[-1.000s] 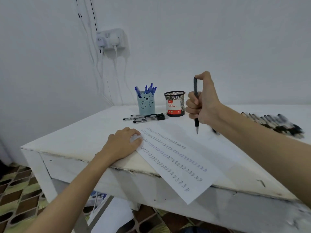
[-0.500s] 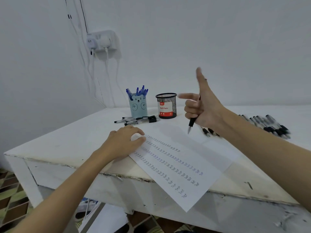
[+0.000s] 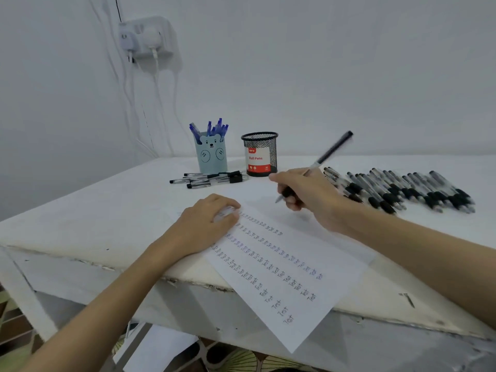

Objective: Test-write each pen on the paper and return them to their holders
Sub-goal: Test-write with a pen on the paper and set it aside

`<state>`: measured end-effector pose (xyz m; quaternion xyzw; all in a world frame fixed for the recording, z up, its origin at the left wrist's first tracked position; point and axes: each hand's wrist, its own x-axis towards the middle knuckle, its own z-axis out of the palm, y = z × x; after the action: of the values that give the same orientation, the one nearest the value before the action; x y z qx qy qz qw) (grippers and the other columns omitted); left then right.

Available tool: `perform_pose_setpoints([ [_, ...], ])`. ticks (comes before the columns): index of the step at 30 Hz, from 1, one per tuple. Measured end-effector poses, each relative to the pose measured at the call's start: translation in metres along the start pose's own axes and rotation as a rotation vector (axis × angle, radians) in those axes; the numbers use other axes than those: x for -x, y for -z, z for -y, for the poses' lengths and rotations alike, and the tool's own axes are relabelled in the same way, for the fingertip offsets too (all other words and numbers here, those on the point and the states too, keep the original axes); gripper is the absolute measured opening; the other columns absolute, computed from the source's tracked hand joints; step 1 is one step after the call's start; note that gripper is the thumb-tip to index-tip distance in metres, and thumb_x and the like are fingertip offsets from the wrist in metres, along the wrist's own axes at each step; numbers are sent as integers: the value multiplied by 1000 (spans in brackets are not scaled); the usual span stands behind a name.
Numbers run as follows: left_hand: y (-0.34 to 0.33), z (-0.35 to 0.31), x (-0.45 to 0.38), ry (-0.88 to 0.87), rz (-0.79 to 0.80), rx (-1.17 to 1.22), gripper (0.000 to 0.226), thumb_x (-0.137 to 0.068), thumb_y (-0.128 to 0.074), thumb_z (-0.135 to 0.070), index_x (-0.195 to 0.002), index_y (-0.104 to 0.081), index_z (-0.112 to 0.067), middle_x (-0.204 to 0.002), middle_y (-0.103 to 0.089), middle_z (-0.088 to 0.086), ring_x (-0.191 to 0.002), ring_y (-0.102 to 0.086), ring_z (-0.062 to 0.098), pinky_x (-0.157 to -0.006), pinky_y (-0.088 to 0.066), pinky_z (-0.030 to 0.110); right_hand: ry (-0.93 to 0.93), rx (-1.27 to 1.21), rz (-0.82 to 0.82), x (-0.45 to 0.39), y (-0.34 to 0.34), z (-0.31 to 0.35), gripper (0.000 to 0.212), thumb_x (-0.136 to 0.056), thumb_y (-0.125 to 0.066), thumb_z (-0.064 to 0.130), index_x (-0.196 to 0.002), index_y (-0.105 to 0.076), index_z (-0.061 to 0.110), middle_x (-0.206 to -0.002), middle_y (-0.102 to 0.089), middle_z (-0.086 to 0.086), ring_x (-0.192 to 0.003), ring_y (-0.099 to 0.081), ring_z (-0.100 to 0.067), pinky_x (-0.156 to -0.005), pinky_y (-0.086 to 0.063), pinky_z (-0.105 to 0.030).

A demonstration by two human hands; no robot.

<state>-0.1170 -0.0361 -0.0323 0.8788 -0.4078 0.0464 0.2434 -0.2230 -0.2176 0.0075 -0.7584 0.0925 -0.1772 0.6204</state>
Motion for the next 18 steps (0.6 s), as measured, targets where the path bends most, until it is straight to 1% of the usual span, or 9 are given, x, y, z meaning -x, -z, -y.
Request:
perform_pose_setpoints([
  [1,0,0,0,-3,-5,3,34,-93,-41,-50,-121,-53,-35,-124,-47,-15,-119,-43,6,-105,-31,34,9,5,3,3,-3,-1,37,-92,-56,22,-59,-55,5,-45,-47,-7,-40,-39,-19,-41,-29,-21],
  [3,-1,-1,1,-6,-11,3,42,-87,-37,-55,-120,-53,-35,-122,-47,-17,-118,-43,5,-104,-32,32,27,49,62,10,-10,-6,46,-94,-50,23,-54,-55,2,-40,-47,-9,-31,-39,-19,-36,-25,-17],
  [5,-1,-1,0,-8,-16,0,37,-91,-40,-52,-121,-53,-35,-123,-47,-16,-118,-43,5,-104,-32,33,67,128,63,15,-14,-9,44,-91,-55,18,-51,-55,0,-39,-49,-10,-27,-38,-17,-34,-26,-15],
  [7,0,-1,0,-4,-20,-3,41,-88,-37,-54,-121,-53,-35,-125,-48,-15,-119,-43,6,-105,-32,34,100,213,23,13,-14,-12,41,-84,-59,6,-46,-46,5,-40,-48,-8,-26,-40,-12,-34,-27,-15],
  [9,0,-2,0,-2,-14,-2,49,-81,-33,-55,-121,-53,-35,-127,-48,-14,-119,-43,6,-106,-32,35,152,282,-5,10,-15,-14,42,-77,-56,-3,-43,-34,10,-45,-41,-12,-31,-47,-10,-36,-29,-17],
  [12,-1,-1,0,5,-11,-5,51,-80,-32,-56,-122,-53,-36,-127,-48,-13,-119,-42,6,-107,-31,37,217,344,-17,10,-17,-16,45,-73,-53,-8,-41,-29,13,-47,-30,-7,-45,-55,-19,-37,-31,-15],
  [15,0,0,0,4,-15,2,49,-80,-33,-55,-121,-54,-37,-126,-48,-14,-119,-42,5,-107,-31,37,246,379,5,10,-17,-17,46,-73,-53,-8,-41,-28,12,-49,-30,-9,-46,-53,-21,-34,-28,-13],
  [16,-1,0,1,3,-14,6,49,-80,-34,-55,-120,-54,-37,-126,-48,-14,-119,-42,5,-106,-31,36,252,384,18,10,-17,-18,46,-73,-52,-8,-41,-28,13,-50,-31,-10,-45,-51,-20,-36,-28,-14],
  [18,-1,-1,1,3,-11,7,49,-80,-34,-55,-121,-54,-36,-126,-48,-14,-119,-42,6,-106,-31,36,263,395,23,8,-17,-20,49,-73,-52,-7,-38,-27,16,-46,-31,-9,-52,-46,-22,-40,-27,-18],
])
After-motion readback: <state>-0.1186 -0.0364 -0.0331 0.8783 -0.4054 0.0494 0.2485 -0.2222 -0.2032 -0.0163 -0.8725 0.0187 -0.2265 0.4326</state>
